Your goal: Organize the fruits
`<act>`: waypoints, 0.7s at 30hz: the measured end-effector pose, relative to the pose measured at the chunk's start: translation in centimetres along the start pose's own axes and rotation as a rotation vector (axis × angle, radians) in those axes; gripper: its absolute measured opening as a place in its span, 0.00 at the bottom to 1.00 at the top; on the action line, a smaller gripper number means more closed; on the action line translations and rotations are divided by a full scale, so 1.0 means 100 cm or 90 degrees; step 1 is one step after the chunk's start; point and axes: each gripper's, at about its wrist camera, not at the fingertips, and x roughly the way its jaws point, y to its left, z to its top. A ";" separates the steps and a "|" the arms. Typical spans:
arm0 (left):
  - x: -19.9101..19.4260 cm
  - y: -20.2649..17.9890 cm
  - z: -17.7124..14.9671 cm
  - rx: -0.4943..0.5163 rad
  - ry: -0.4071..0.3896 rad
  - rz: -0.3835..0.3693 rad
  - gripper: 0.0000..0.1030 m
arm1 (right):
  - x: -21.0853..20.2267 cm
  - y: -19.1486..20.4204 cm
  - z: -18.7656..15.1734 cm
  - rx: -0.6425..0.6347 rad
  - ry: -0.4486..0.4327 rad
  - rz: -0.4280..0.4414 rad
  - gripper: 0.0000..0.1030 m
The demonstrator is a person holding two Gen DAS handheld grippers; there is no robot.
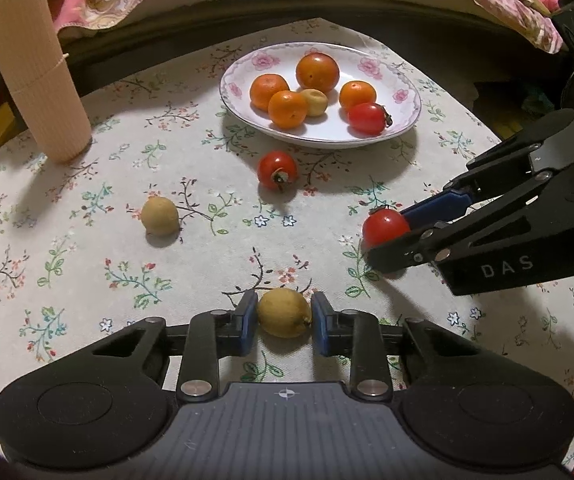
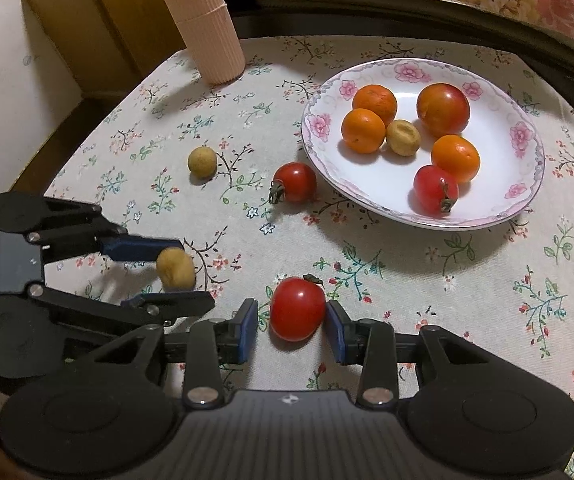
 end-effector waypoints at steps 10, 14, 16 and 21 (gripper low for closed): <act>0.000 -0.001 -0.002 0.015 0.007 0.005 0.37 | 0.000 0.001 0.000 -0.009 0.003 0.006 0.30; -0.001 -0.002 -0.004 0.020 0.005 0.004 0.41 | 0.001 0.002 -0.001 -0.011 0.004 0.007 0.31; -0.001 -0.002 -0.004 0.018 0.005 0.003 0.41 | 0.001 0.001 -0.001 -0.011 0.004 0.007 0.31; -0.002 -0.002 -0.005 0.021 0.007 0.006 0.38 | 0.001 0.001 -0.001 -0.007 0.004 0.010 0.31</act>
